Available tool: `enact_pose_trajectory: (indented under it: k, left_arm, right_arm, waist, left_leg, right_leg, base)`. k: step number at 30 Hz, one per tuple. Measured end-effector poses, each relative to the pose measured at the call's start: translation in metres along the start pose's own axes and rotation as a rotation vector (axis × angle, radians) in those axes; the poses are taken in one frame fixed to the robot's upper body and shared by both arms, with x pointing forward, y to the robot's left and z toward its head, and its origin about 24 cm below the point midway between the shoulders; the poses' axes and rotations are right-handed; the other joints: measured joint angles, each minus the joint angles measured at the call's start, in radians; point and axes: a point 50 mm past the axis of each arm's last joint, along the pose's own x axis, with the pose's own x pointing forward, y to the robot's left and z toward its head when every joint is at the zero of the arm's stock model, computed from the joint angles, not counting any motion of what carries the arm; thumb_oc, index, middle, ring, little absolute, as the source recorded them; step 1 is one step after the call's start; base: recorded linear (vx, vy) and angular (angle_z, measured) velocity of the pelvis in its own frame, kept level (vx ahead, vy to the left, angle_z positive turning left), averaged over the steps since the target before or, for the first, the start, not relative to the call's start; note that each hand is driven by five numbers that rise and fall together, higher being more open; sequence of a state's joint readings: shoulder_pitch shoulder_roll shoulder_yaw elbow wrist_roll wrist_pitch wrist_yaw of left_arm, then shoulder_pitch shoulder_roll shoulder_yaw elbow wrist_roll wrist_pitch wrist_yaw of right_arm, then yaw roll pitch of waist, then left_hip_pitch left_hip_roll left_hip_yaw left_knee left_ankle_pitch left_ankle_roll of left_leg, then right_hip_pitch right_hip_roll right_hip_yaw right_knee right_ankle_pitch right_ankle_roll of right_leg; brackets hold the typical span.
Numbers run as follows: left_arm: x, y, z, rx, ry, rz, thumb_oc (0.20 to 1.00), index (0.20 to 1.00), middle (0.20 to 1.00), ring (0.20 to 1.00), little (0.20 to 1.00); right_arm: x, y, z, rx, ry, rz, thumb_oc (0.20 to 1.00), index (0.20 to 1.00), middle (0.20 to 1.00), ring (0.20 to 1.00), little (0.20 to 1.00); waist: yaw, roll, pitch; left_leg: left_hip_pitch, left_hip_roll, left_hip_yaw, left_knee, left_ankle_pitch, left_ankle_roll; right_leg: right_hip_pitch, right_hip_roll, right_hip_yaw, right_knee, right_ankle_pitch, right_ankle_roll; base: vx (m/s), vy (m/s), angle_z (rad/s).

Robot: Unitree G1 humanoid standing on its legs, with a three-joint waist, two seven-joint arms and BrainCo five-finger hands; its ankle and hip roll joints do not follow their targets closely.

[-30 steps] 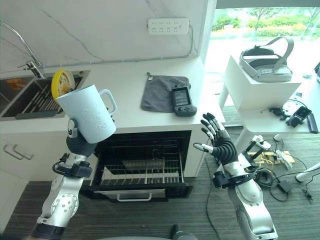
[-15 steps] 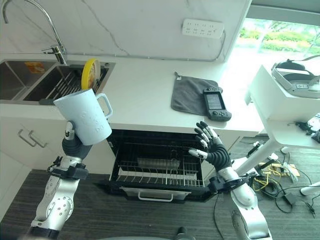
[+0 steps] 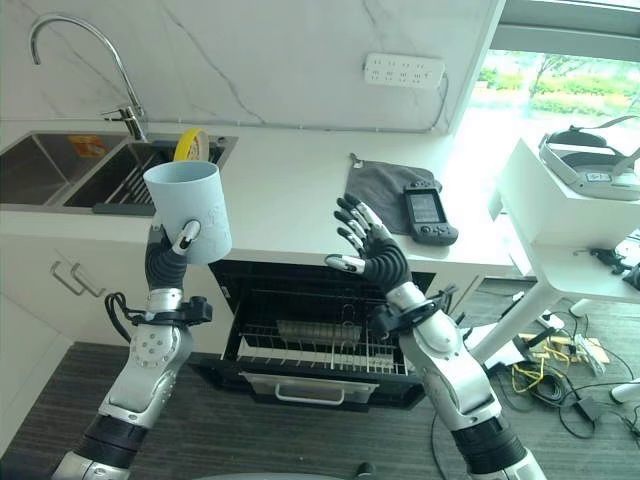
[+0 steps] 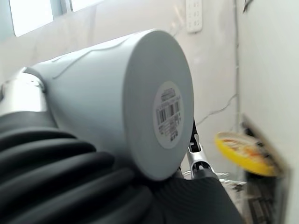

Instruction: Place the dishes in the dishwasher.

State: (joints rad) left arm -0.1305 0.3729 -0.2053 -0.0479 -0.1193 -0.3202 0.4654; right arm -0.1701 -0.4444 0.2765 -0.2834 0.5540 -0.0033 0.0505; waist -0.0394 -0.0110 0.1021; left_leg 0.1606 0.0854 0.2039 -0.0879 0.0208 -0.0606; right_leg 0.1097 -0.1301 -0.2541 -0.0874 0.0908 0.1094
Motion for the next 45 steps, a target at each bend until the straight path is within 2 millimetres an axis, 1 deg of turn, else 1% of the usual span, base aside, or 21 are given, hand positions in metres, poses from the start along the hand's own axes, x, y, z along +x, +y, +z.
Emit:
enact_pose_trajectory:
  k: [2, 4, 7, 9, 11, 12, 14, 17, 21, 22, 25, 29, 32, 45]
  left_arm:
    - [0.000, 0.004, 0.003, 0.109, -0.065, 0.047, 0.200, 0.200, 0.200, 0.200, 0.200]
    - [-0.002, 0.004, 0.000, 0.163, -0.078, 0.086, 0.200, 0.200, 0.200, 0.200, 0.200]
    - [-0.006, 0.000, -0.003, 0.218, -0.095, 0.103, 0.200, 0.200, 0.200, 0.200, 0.200]
    - [-0.008, -0.002, 0.000, 0.291, -0.156, 0.118, 0.200, 0.200, 0.200, 0.200, 0.200]
    - [-0.009, -0.007, -0.001, 0.299, -0.167, 0.111, 0.200, 0.200, 0.200, 0.200, 0.200]
    - [-0.010, -0.012, -0.002, 0.306, -0.174, 0.095, 0.200, 0.200, 0.200, 0.200, 0.200]
    - [-0.011, -0.018, -0.002, 0.297, -0.175, 0.073, 0.200, 0.200, 0.200, 0.200, 0.200]
    - [-0.014, -0.025, -0.003, 0.287, -0.175, 0.040, 0.200, 0.200, 0.200, 0.200, 0.200]
    - [-0.016, -0.032, -0.002, 0.278, -0.180, 0.014, 0.200, 0.200, 0.200, 0.200, 0.200]
    - [-0.018, -0.037, -0.002, 0.286, -0.192, -0.013, 0.200, 0.200, 0.200, 0.200, 0.200]
    - [-0.019, -0.043, -0.001, 0.286, -0.201, -0.041, 0.200, 0.200, 0.200, 0.200, 0.200]
    - [-0.017, -0.046, 0.001, 0.283, -0.209, -0.051, 0.200, 0.200, 0.200, 0.200, 0.200]
    - [-0.020, -0.054, 0.001, 0.271, -0.210, -0.086, 0.200, 0.200, 0.200, 0.200, 0.200]
    - [-0.021, -0.055, 0.000, 0.280, -0.200, -0.092, 0.200, 0.200, 0.200, 0.200, 0.200]
  right_arm:
    - [0.003, 0.006, -0.002, 0.029, 0.019, 0.024, 1.000, 1.000, 1.000, 1.000, 1.000]
    - [0.006, 0.010, -0.003, 0.077, 0.023, 0.032, 1.000, 1.000, 1.000, 1.000, 1.000]
    - [0.009, 0.017, -0.004, 0.086, 0.027, 0.049, 1.000, 1.000, 1.000, 1.000, 1.000]
    - [0.013, 0.022, -0.003, 0.107, 0.013, 0.044, 1.000, 1.000, 1.000, 1.000, 1.000]
    - [0.014, 0.024, -0.004, 0.125, 0.015, 0.043, 1.000, 1.000, 1.000, 1.000, 1.000]
    - [0.016, 0.029, -0.004, 0.131, 0.019, 0.062, 1.000, 1.000, 1.000, 1.000, 1.000]
    - [0.017, 0.033, -0.006, 0.136, 0.025, 0.071, 1.000, 1.000, 1.000, 1.000, 1.000]
    - [0.017, 0.038, -0.008, 0.141, 0.038, 0.086, 1.000, 1.000, 1.000, 1.000, 1.000]
    - [0.030, 0.049, 0.000, 0.130, 0.015, 0.133, 1.000, 1.000, 1.000, 1.000, 1.000]
    - [0.034, 0.055, 0.002, 0.150, 0.000, 0.139, 1.000, 1.000, 1.000, 1.000, 1.000]
    - [0.035, 0.062, 0.000, 0.168, 0.014, 0.136, 1.000, 1.000, 1.000, 1.000, 1.000]
    - [0.038, 0.063, -0.003, 0.154, 0.028, 0.119, 1.000, 1.000, 1.000, 1.000, 1.000]
    - [0.040, 0.065, -0.008, 0.147, 0.050, 0.109, 1.000, 1.000, 1.000, 1.000, 1.000]
    - [0.042, 0.067, -0.010, 0.131, 0.058, 0.065, 1.000, 1.000, 1.000, 1.000, 1.000]
  waist:
    - [0.001, 0.006, -0.005]
    - [0.002, 0.009, -0.008]
    - [0.003, 0.007, -0.015]
    - [0.003, 0.004, -0.027]
    - [0.004, -0.001, -0.041]
    - [0.004, -0.005, -0.046]
    - [0.006, -0.011, -0.052]
    - [0.013, -0.013, -0.056]
    - [0.020, -0.013, -0.057]
    - [0.021, -0.013, -0.057]
    - [0.025, -0.013, -0.057]
    - [0.026, -0.013, -0.058]
    - [0.028, -0.012, -0.058]
    - [0.037, -0.009, -0.060]
  left_leg:
    - [0.002, 0.000, 0.000, 0.000, 0.000, 0.000]
    - [0.005, 0.000, 0.000, 0.000, 0.000, 0.000]
    - [0.006, 0.000, 0.000, 0.000, 0.000, 0.000]
    - [0.008, 0.000, 0.001, 0.000, 0.000, 0.000]
    - [0.008, 0.000, 0.001, 0.000, 0.000, 0.000]
    - [0.008, 0.000, 0.001, 0.000, 0.000, 0.000]
    - [0.008, 0.000, 0.002, 0.000, 0.000, 0.000]
    - [0.009, 0.000, 0.004, 0.000, 0.000, 0.000]
    - [0.012, 0.000, 0.007, 0.000, 0.000, 0.000]
    - [0.012, 0.000, 0.008, 0.000, 0.000, 0.000]
    - [0.012, 0.000, 0.008, 0.000, 0.000, 0.000]
    - [0.012, 0.000, 0.008, 0.000, 0.000, 0.000]
    - [0.012, 0.000, 0.008, 0.000, 0.000, 0.000]
    - [0.012, 0.000, 0.002, 0.000, 0.001, 0.000]
  right_leg:
    - [0.003, 0.000, -0.001, 0.000, 0.000, 0.000]
    - [0.005, 0.001, 0.000, 0.000, 0.000, 0.000]
    - [0.007, 0.000, 0.000, 0.000, 0.000, 0.000]
    - [0.008, 0.000, 0.001, 0.000, 0.001, -0.001]
    - [0.008, 0.001, 0.001, 0.000, 0.001, -0.001]
    - [0.008, 0.000, 0.001, 0.000, 0.001, -0.001]
    - [0.008, 0.000, 0.002, 0.000, 0.002, -0.002]
    - [0.008, 0.000, 0.004, 0.000, 0.002, -0.003]
    - [0.007, 0.001, 0.009, 0.000, 0.003, -0.004]
    - [0.007, 0.001, 0.009, 0.000, 0.003, -0.004]
    - [0.007, 0.000, 0.009, 0.000, 0.003, -0.004]
    - [0.008, 0.000, 0.009, 0.000, 0.003, -0.004]
    - [0.008, 0.000, 0.009, 0.000, 0.003, -0.004]
    - [0.011, 0.000, 0.003, 0.000, 0.003, -0.004]
  base:
    - [0.00, 0.000, 0.00]
    - [0.00, 0.000, 0.00]
    - [0.00, 0.000, 0.00]
    - [0.00, 0.000, 0.00]
    - [0.00, 0.000, 0.00]
    - [0.00, 0.000, 0.00]
    - [0.00, 0.000, 0.00]
    - [0.00, 0.000, 0.00]
    - [0.00, -0.001, -0.02]
    - [0.00, 0.000, 0.00]
    - [0.00, 0.000, 0.00]
    - [0.00, 0.000, 0.00]
    - [0.00, 0.000, 0.00]
    - [0.00, 0.000, 0.01]
